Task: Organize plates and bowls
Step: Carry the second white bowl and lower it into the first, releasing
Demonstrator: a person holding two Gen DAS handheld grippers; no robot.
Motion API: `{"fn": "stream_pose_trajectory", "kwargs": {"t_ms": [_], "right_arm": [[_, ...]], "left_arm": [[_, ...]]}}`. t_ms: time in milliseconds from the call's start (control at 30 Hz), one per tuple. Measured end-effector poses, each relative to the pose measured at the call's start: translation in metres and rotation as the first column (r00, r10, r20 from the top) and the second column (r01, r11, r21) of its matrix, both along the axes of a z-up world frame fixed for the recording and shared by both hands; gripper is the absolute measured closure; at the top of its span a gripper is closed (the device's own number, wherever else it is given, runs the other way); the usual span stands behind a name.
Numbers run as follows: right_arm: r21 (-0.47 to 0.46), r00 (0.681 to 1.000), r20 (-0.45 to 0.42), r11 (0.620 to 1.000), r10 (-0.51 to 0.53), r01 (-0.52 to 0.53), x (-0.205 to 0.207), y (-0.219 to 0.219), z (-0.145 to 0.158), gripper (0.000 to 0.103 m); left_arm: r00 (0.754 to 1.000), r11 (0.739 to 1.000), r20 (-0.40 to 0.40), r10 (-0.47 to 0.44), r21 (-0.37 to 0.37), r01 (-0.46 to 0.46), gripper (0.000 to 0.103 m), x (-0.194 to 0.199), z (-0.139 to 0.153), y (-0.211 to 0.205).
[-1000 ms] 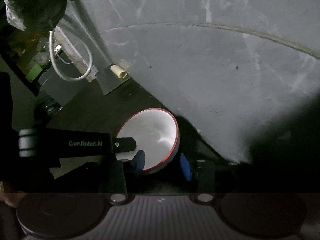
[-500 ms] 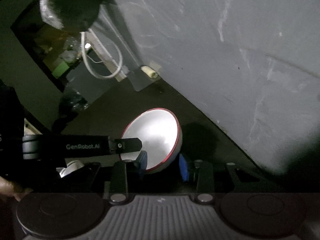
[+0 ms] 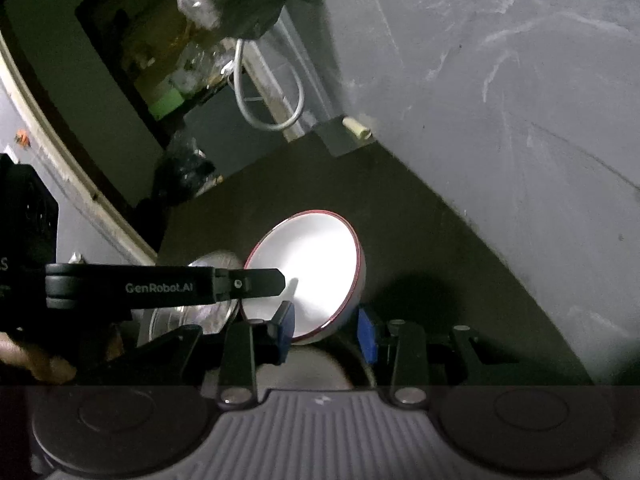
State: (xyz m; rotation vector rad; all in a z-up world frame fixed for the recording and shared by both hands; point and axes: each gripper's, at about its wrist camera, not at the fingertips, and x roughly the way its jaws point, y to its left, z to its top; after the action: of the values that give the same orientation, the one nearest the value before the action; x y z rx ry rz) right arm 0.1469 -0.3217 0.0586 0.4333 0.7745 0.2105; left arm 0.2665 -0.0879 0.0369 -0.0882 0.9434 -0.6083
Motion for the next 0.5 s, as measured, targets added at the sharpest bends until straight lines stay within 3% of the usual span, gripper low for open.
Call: {"fn": "stream_pose_trajectory", "kwargs": {"t_ms": [233, 500], "right_arm": [[-0.098, 0.996, -0.081, 0.994, 0.035, -0.043, -0.029, 0.016, 0.005, 0.064], [-0.173, 0.984, -0.155, 0.979, 0.084, -0.111, -0.04, 0.037, 0.003, 0.064]], "left_arm": [[1.0, 1.0, -0.025, -0.015, -0.002, 0.015, 0.091, -0.037, -0.009, 0.006], [0.994, 0.998, -0.105, -0.011, 0.059, 0.017, 0.088, -0.06, -0.029, 0.013]]}}
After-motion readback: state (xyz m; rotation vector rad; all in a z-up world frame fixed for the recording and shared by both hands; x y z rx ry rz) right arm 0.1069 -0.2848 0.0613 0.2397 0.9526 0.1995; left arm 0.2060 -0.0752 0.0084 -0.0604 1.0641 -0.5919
